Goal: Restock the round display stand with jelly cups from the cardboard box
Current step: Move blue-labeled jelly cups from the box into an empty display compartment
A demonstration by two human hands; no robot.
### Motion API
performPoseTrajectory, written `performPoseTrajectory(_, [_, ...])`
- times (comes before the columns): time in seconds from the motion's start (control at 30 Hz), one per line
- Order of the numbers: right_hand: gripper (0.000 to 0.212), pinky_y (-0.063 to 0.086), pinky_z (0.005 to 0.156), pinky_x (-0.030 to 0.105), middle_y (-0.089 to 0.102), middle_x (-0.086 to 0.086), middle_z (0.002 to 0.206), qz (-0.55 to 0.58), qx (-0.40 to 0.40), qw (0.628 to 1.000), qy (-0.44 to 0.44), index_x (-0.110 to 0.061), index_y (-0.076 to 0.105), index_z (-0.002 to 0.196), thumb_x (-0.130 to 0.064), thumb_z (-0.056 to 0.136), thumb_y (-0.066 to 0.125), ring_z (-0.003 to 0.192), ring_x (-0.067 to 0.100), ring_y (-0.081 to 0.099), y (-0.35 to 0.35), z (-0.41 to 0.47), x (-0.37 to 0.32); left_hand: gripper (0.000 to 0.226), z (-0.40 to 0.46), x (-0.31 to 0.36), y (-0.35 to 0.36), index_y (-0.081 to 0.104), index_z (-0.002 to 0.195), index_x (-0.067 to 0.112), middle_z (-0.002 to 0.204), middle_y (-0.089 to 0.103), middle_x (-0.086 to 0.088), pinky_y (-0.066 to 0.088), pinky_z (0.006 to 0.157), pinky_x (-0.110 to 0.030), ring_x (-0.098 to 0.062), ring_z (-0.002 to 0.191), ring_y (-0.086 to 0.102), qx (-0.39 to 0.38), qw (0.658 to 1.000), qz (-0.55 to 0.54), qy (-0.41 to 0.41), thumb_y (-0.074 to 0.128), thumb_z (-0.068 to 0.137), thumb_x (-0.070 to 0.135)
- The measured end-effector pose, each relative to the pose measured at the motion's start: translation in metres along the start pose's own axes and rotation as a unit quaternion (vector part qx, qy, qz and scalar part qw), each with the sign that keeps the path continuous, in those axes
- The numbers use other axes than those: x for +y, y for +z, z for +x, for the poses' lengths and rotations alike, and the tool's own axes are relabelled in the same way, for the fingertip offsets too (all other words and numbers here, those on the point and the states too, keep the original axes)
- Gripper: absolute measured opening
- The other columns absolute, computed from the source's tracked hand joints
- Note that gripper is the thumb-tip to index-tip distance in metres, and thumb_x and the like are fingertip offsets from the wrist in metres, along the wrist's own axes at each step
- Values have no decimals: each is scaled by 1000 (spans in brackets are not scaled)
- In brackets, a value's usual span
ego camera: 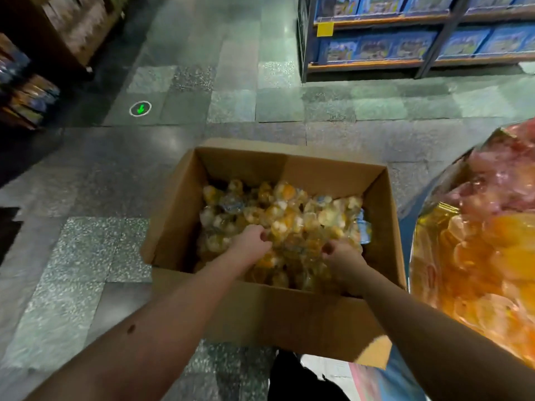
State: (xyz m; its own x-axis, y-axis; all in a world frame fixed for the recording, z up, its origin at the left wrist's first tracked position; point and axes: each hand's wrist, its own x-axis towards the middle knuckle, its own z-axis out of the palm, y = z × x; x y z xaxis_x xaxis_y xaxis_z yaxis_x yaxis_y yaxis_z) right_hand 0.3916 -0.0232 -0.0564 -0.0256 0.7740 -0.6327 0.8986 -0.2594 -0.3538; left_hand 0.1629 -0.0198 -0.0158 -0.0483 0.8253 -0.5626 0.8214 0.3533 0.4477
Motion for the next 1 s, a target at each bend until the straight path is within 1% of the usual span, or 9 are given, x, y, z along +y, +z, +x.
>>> performPoseTrajectory(0.17, [48, 45, 102, 40, 48, 10, 137, -47, -14, 999, 12, -14, 47, 141, -32, 97, 56, 127, 27, 46, 3, 57, -5, 62, 68, 13, 28, 32, 150, 23, 156, 25, 0, 46, 103, -43, -25, 129, 46, -49, 997, 59, -10, 56, 94, 37])
performPoseTrajectory(0.33, [65, 28, 116, 47, 26, 9, 158, -35, 40, 997, 65, -17, 31, 151, -33, 95, 59, 145, 30, 25, -4, 93, 6, 77, 106, 19, 58, 18, 155, 28, 164, 2, 2, 42, 108, -45, -28, 140, 35, -66, 990, 127, -4, 60, 92, 46])
performPoseTrajectory(0.43, [68, 25, 117, 49, 22, 7, 160, -25, 88, 993, 80, -20, 28, 153, -29, 94, 59, 147, 29, 22, -17, 114, 26, 75, 120, 21, 69, 22, 154, 26, 164, 7, 0, 49, 101, -42, -26, 136, 42, -47, 986, 158, 3, 59, 92, 48])
performPoseTrajectory(0.57, [68, 35, 112, 47, 30, 9, 157, -13, 59, 996, 58, -20, 26, 154, -22, 94, 57, 142, 31, 34, -28, 141, 39, 63, 126, 23, 69, 34, 149, 22, 153, 34, -2, 49, 94, -36, -22, 128, 49, -31, 989, 142, 23, 61, 93, 35])
performPoseTrajectory(0.67, [61, 43, 104, 46, 37, 13, 150, 18, 39, 997, 64, -19, 30, 152, -25, 96, 55, 131, 33, 44, -26, 157, 34, 56, 127, 19, 58, 42, 143, 24, 140, 47, 0, 50, 91, -34, -19, 117, 54, -23, 997, 69, 16, 60, 92, 36])
performPoseTrajectory(0.77, [74, 35, 113, 50, 23, 12, 158, -3, 15, 998, 65, -25, 22, 155, -32, 93, 62, 142, 36, 28, -18, 164, 23, 59, 119, 10, 41, 41, 144, 28, 131, 50, 2, 52, 83, -32, -18, 112, 54, -18, 995, -93, -37, 62, 90, 41])
performPoseTrajectory(0.8, [78, 29, 115, 52, 17, 10, 161, -26, 8, 998, 51, -27, 20, 155, -35, 92, 64, 146, 36, 21, -16, 165, 18, 58, 113, 7, 36, 43, 143, 29, 126, 51, 3, 53, 82, -33, -17, 109, 55, -21, 980, -189, -66, 64, 90, 41])
performPoseTrajectory(0.87, [77, 21, 117, 56, 13, 5, 163, -76, 4, 997, 16, -28, 19, 155, -37, 92, 62, 148, 35, 15, -13, 168, 9, 52, 100, 1, 29, 49, 138, 28, 127, 58, -1, 57, 86, -41, -22, 106, 62, -28, 916, -383, -121, 66, 89, 37])
performPoseTrajectory(1.0, [67, 30, 112, 55, 24, 2, 160, -127, -7, 992, 7, -25, 24, 154, -32, 96, 56, 146, 32, 22, -13, 178, 0, 38, 66, -6, 19, 60, 125, 15, 118, 69, -13, 52, 75, -35, -28, 98, 67, -65, 765, -612, -190, 62, 91, 30])
